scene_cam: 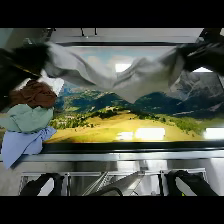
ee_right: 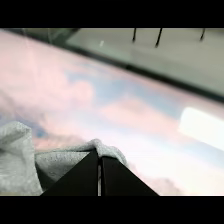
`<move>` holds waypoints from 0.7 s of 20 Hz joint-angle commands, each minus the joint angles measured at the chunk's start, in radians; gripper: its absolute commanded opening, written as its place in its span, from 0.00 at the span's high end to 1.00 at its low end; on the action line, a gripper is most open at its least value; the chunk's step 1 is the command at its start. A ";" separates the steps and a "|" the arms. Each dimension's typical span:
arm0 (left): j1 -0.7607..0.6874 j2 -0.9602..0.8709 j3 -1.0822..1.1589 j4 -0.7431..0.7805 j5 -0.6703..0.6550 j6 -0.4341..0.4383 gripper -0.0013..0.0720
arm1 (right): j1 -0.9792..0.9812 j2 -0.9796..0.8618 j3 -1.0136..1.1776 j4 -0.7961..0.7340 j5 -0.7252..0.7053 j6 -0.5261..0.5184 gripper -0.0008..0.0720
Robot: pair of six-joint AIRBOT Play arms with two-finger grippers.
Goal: Fold the shirts.
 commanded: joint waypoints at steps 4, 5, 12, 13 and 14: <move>0.224 0.171 0.249 0.308 -0.063 -0.267 0.97 | -0.014 -0.026 0.312 -0.088 0.007 -0.039 0.97; 0.226 0.179 0.225 0.430 -0.058 -0.322 0.97 | -0.014 -0.074 0.312 -0.066 0.059 -0.039 0.97; -0.083 -0.046 -0.193 0.822 0.151 -0.285 0.97 | 0.066 -0.650 0.237 0.107 0.301 -0.047 0.97; -0.121 -0.103 -0.241 0.821 0.247 -0.235 0.97 | 0.084 -0.731 0.230 0.107 0.285 -0.052 0.97; -0.152 -0.154 -0.270 0.813 0.334 -0.183 0.97 | 0.105 -0.816 0.230 0.107 0.260 -0.058 0.97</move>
